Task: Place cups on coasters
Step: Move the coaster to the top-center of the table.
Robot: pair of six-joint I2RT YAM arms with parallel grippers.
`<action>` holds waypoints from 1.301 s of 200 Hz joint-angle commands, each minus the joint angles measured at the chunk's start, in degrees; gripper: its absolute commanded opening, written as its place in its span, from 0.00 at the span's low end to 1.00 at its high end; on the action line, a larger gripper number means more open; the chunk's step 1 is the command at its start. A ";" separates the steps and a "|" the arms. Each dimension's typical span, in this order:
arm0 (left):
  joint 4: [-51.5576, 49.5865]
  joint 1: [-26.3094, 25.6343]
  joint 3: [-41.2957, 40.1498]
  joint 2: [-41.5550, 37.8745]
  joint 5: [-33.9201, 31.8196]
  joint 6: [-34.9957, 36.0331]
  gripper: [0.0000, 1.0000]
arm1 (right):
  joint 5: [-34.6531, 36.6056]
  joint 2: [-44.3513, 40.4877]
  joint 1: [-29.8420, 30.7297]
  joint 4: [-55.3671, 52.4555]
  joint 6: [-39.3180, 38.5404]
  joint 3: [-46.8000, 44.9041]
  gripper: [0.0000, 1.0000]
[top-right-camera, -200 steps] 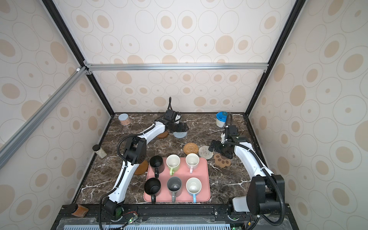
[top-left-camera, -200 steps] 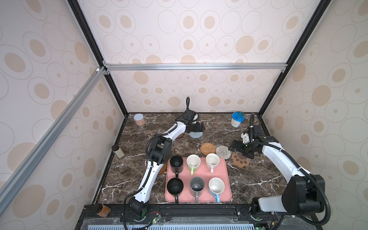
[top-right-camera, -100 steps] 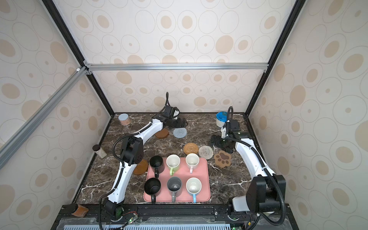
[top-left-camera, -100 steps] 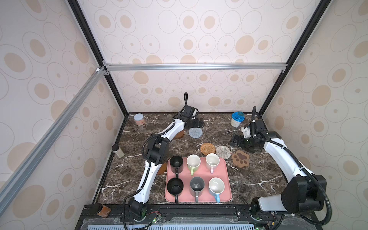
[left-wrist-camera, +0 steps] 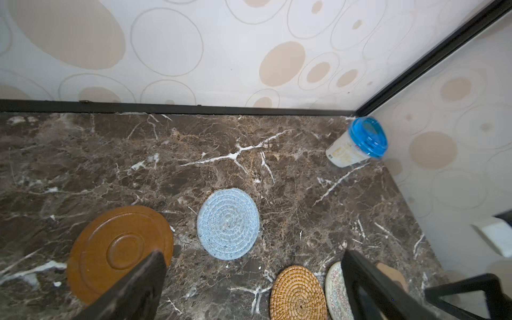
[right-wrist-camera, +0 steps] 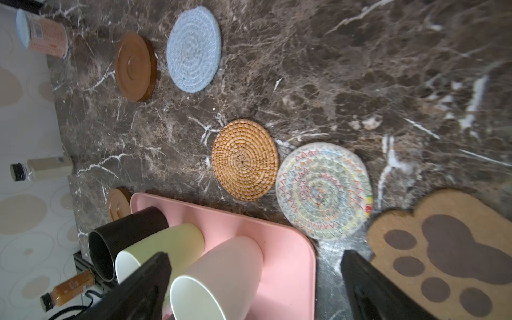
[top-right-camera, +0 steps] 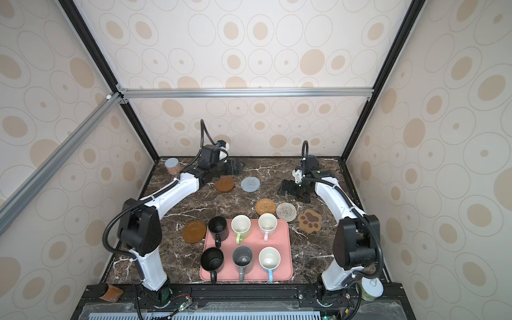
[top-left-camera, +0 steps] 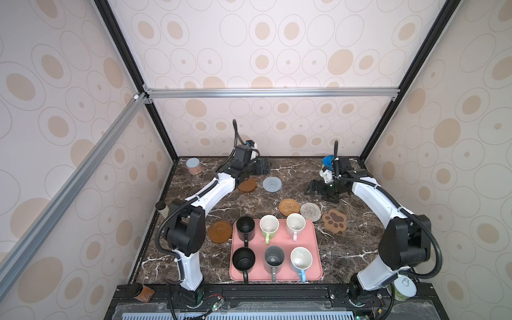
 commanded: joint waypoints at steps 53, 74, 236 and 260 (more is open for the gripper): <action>5.63 3.78 -11.28 -10.32 -0.92 -1.89 1.00 | -8.10 16.87 8.51 -5.33 -4.34 15.50 1.00; 1.38 3.78 -10.03 -11.16 -4.99 -1.16 1.00 | -9.11 20.28 10.35 -5.53 -4.27 16.96 1.00; 7.57 3.72 -20.91 -18.77 -7.69 -0.40 1.00 | 3.23 32.14 12.71 -3.78 -2.37 19.93 1.00; 8.22 3.43 -22.28 -18.93 -6.96 -1.69 1.00 | 5.65 34.41 11.95 -4.17 -1.21 23.79 1.00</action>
